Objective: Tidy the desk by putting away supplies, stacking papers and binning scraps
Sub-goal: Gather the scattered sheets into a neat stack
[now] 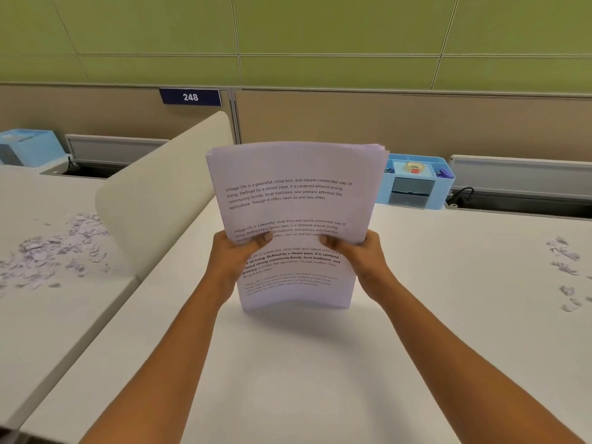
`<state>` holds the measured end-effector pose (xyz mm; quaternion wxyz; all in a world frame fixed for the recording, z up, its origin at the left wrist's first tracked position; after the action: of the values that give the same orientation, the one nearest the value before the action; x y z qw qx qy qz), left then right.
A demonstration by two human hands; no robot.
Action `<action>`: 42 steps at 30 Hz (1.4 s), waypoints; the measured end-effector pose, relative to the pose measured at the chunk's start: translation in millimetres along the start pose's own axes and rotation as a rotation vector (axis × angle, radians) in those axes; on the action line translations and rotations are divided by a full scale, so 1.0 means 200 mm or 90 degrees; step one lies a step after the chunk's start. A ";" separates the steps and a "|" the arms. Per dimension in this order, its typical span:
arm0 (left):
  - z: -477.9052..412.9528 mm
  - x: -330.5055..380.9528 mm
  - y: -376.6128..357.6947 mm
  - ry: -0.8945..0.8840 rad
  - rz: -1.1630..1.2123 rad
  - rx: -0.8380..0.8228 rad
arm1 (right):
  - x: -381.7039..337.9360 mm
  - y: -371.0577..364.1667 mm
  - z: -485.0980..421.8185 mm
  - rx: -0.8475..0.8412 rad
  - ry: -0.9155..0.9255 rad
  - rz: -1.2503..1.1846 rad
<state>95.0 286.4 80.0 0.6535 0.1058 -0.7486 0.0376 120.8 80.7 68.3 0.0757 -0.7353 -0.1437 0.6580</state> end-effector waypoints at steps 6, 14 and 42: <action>0.00 0.03 0.01 -0.014 0.021 0.017 | -0.01 -0.01 -0.01 -0.004 0.016 -0.013; 0.06 -0.10 -0.01 0.006 0.023 0.011 | 0.14 0.02 0.06 -0.018 -0.024 0.006; 0.15 -0.15 -0.08 0.033 0.276 0.110 | 0.25 0.05 0.10 0.065 -0.095 -0.439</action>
<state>73.0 268.3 45.6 0.6376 -0.0029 -0.7308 0.2437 106.3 86.3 15.1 0.3189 -0.5889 -0.3555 0.6521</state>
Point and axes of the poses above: each hand's wrist, its own z-axis away from the middle knuckle, its own y-axis out of the back of the hand, x = y × z, the point moved 2 cm from there along -z, towards the middle knuckle, and after that the axes turned 11 degrees about -z, right-handed, at the moved point
